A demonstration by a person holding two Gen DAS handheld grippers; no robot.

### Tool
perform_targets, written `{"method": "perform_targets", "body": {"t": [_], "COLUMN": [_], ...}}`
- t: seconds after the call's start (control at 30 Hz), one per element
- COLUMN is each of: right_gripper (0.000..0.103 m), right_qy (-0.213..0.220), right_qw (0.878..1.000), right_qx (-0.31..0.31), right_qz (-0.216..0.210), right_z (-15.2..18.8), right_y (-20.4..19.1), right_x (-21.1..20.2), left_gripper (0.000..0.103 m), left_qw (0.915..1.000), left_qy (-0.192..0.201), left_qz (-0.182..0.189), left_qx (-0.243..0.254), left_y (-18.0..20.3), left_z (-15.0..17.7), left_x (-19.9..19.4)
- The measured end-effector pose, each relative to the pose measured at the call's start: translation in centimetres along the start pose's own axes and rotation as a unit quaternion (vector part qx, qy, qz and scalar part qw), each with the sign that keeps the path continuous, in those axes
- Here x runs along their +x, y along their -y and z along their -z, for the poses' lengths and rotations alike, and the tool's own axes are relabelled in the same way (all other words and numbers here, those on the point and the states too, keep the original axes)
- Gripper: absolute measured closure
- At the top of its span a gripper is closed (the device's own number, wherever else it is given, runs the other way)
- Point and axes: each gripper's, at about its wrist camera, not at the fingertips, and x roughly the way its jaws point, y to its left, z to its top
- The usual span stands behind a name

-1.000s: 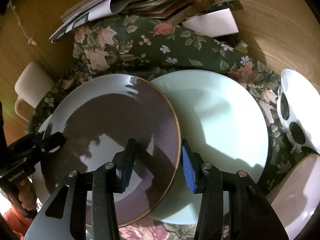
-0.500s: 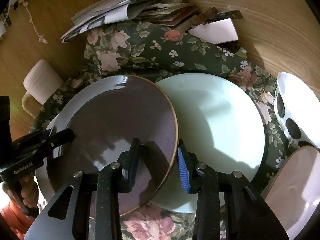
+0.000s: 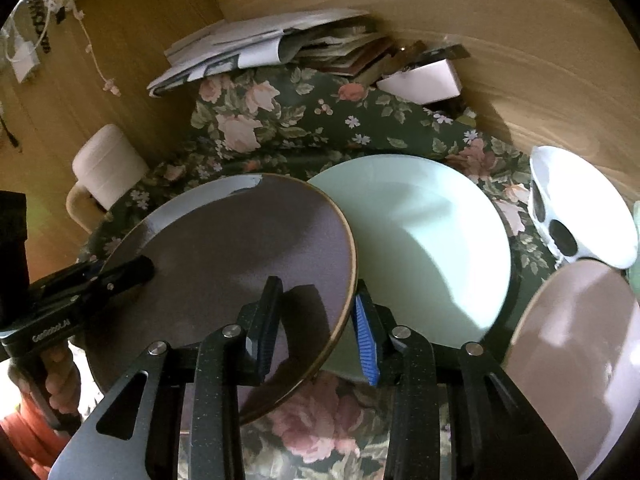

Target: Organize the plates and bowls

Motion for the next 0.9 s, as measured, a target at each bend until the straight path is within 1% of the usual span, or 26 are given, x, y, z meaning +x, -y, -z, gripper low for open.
{"method": "perform_targets", "body": {"t": [0.53,0.9], "right_gripper": [0.072,0.072], "right_qy": [0.045,0.058], "right_qw": [0.999,0.998], "right_qx": [0.009,0.023], "right_qz": [0.017,0.025], "right_z": [3.2,6.3], "right_y": [-0.5,-0.1], "right_x": [-5.0,-8.1], "left_gripper": [0.065,0.065], "left_qw": [0.999,0.9978], "left_qy": [0.027,0.033], "left_qz": [0.017,0.028], "left_qx": [0.031,0.049], "left_y": [3.3,5.8], "left_z": [1.9,4.1], "left_x": [-3.9,-6.0]}}
